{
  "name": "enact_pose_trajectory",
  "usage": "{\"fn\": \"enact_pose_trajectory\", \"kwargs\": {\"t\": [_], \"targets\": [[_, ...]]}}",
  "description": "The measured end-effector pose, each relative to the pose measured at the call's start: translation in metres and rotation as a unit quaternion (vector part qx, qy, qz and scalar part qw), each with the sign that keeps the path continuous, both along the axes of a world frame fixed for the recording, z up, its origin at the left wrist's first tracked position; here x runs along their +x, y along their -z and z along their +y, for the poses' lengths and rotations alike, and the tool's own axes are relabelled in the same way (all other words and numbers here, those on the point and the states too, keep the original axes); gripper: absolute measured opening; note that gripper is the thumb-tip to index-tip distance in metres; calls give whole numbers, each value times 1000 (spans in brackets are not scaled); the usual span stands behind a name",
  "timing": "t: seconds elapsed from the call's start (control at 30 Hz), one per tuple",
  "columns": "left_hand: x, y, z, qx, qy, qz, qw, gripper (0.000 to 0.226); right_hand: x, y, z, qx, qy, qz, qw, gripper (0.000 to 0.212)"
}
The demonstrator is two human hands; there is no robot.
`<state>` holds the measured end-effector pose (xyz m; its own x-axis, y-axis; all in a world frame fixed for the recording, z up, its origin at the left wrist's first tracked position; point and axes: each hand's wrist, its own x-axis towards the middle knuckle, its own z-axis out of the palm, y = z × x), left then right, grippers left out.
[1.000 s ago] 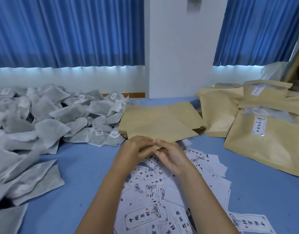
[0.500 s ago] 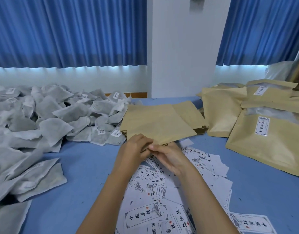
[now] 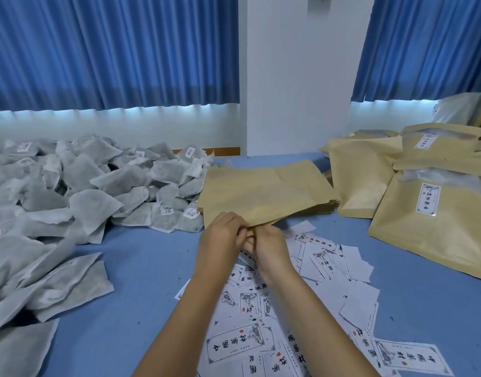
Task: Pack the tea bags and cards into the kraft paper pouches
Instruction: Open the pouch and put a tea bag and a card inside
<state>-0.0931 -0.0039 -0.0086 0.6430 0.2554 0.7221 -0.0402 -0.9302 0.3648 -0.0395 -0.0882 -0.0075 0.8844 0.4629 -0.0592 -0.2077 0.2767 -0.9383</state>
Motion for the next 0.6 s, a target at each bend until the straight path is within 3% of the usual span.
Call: {"fn": "enact_pose_trajectory", "kwargs": {"t": [0.17, 0.23, 0.3, 0.37, 0.43, 0.53, 0.6], "targets": [[-3, 0, -1, -95, -73, -48, 992, 8, -6, -1, 3, -175, 39, -167, 970, 36], [-5, -7, 7, -185, -130, -111, 968, 7, -12, 0, 2, -157, 7, -146, 977, 37], [-8, -13, 17, -208, -160, -144, 954, 6, -18, 3, 3, -126, -34, -115, 985, 34], [-10, -13, 17, -161, -144, -63, 974, 9, -19, 3, 2, -111, -30, -106, 988, 31], [-11, -11, 10, -55, -97, 39, 993, 24, -13, 0, -1, -71, -4, -60, 996, 27], [-9, -9, 1, 30, 7, 123, 992, 37, -3, -4, -13, -2, 35, 12, 999, 16], [-7, -7, 1, 58, -6, 153, 986, 47, 6, -4, -22, -21, 75, 7, 997, 17]]}}
